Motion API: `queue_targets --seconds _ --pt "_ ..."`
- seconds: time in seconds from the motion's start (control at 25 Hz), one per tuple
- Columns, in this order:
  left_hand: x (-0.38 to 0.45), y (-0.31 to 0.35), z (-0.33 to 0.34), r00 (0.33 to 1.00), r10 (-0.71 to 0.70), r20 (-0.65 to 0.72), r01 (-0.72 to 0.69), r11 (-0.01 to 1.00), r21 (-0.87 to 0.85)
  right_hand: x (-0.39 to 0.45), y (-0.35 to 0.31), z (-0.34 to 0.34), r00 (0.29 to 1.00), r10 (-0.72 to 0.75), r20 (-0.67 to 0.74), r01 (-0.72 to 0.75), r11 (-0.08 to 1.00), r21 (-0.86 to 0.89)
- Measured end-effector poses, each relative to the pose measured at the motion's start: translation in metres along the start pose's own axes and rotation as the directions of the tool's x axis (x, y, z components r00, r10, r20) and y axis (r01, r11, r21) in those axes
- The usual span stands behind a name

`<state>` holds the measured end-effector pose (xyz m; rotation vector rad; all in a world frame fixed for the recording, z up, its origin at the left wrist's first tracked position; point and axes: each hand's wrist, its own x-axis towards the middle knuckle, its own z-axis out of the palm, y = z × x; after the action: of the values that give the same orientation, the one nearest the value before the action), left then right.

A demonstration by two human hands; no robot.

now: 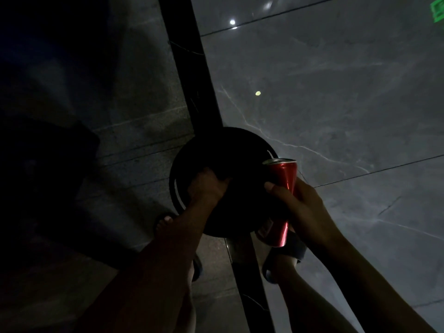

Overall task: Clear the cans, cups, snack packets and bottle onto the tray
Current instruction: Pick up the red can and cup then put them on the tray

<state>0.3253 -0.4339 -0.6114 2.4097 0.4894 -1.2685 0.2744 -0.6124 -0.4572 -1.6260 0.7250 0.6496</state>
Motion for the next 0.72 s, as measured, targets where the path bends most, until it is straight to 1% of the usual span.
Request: queue_targets --seconds 0.08,0.12,0.16,0.2,0.24,0.28,0.32,0.36,0.4,0.44,0.52,0.56,0.64,0.72 --pt "-0.008 0.002 -0.003 1.0 -0.01 0.019 0.01 1.0 -0.004 0.001 0.001 0.0 1.0 0.008 0.009 -0.008 1.0 -0.01" --pt "-0.019 0.002 -0.007 1.0 0.017 0.012 -0.017 0.999 -0.03 0.0 0.001 0.0 1.0 0.019 0.014 -0.019 1.0 -0.02" --pt "-0.035 0.001 -0.013 0.997 0.072 -0.01 -0.072 0.995 -0.063 -0.001 -0.001 0.0 0.999 0.027 0.019 -0.027 0.999 -0.029" --pt "-0.053 -0.003 -0.022 0.985 0.164 -0.053 -0.168 0.983 -0.08 -0.002 -0.004 -0.001 0.999 0.03 0.026 -0.029 0.999 -0.04" --pt "-0.073 -0.009 -0.031 0.95 0.286 -0.125 -0.293 0.955 -0.043 -0.003 -0.006 -0.002 0.999 0.034 0.036 -0.033 0.998 -0.051" --pt "-0.089 -0.017 -0.04 0.883 0.419 -0.211 -0.412 0.908 0.08 -0.003 -0.009 -0.002 0.998 0.041 0.05 -0.038 0.998 -0.058" --pt "-0.1 -0.025 -0.047 0.802 0.537 -0.262 -0.48 0.84 0.255 -0.004 -0.012 -0.003 0.997 0.05 0.06 -0.046 0.997 -0.06" --pt "-0.11 -0.034 -0.054 0.75 0.605 -0.268 -0.485 0.778 0.399 -0.003 -0.014 -0.002 0.996 0.06 0.06 -0.055 0.996 -0.07" --pt "-0.117 -0.043 -0.058 0.751 0.616 -0.24 -0.462 0.749 0.475 -0.003 -0.016 -0.001 0.998 0.052 0.037 -0.047 0.993 -0.107" --pt "-0.121 -0.051 -0.062 0.782 0.591 -0.199 -0.437 0.747 0.501 -0.001 -0.02 0.001 1.0 0.012 -0.013 -0.014 0.984 -0.175" --pt "-0.12 -0.064 -0.063 0.854 0.507 -0.118 -0.397 0.781 0.482 0.004 -0.032 0.007 0.985 -0.135 -0.106 0.094 0.941 -0.325" --pt "-0.118 -0.068 -0.062 0.869 0.485 -0.097 -0.391 0.793 0.467 0.008 -0.038 0.009 0.975 -0.188 -0.119 0.138 0.929 -0.342" --pt "-0.114 -0.072 -0.06 0.868 0.487 -0.098 -0.401 0.803 0.441 0.02 -0.046 0.014 0.976 -0.2 -0.089 0.163 0.934 -0.319" --pt "-0.111 -0.073 -0.058 0.858 0.5 -0.117 -0.413 0.807 0.423 0.038 -0.045 0.028 0.984 -0.172 -0.033 0.15 0.923 -0.354"
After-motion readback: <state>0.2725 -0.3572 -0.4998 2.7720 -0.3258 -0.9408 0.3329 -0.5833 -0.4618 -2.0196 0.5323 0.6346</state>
